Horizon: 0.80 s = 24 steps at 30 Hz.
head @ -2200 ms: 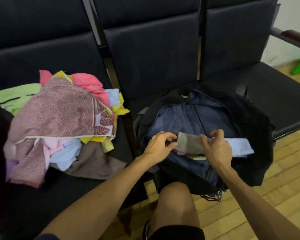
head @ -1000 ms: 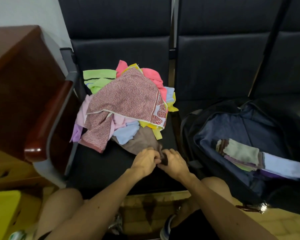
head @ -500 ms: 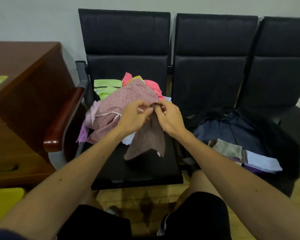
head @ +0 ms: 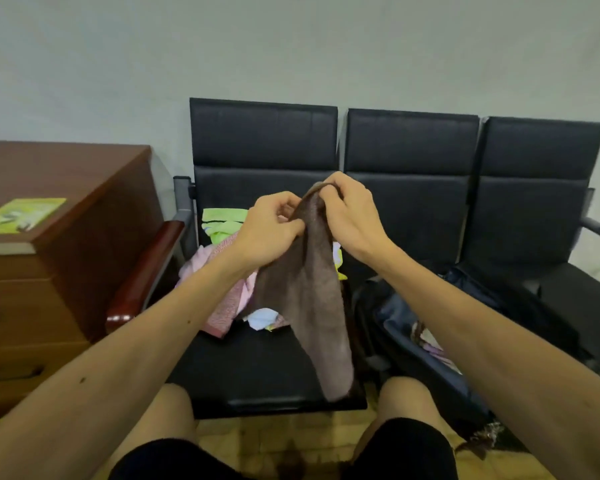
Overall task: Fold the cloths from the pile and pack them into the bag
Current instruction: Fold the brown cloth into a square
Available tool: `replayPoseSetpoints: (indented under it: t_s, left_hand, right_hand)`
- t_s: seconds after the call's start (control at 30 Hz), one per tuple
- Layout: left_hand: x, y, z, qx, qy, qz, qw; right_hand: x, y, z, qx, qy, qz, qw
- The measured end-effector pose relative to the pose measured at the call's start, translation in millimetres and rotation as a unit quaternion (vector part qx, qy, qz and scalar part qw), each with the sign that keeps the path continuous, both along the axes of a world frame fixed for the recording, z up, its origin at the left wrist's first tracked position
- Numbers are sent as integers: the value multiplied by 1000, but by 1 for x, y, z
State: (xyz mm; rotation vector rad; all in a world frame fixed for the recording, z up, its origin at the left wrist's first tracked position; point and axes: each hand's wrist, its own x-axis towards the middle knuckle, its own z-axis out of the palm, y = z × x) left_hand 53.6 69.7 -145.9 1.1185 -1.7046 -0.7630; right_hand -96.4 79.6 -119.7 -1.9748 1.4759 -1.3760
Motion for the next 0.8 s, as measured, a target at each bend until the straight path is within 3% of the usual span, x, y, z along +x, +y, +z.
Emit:
replayPoseSetpoints:
  t_s: [0.13, 0.3, 0.4, 0.57, 0.67, 0.8]
  left_hand:
    - [21, -2, -5, -12, -124, -10, 992]
    - [61, -9, -11, 40, -188, -29, 981]
    - [82, -12, -8, 78, -165, -33, 983]
    - [93, -8, -6, 145, -5, -19, 989]
    - [94, 1, -21, 170, 10, -33, 985]
    - [102, 8, -57, 200, -165, -130, 957]
  right_hand:
    - [-10, 4, 13, 23, -72, 5, 997]
    - [-30, 6, 25, 30, -121, -14, 992]
    - [-45, 4, 22, 26, -110, -25, 993]
    - [-69, -1, 5, 13, -119, -52, 991]
    - [-74, 1, -13, 20, -129, -52, 990]
    - [-73, 6, -39, 25, -148, -46, 988]
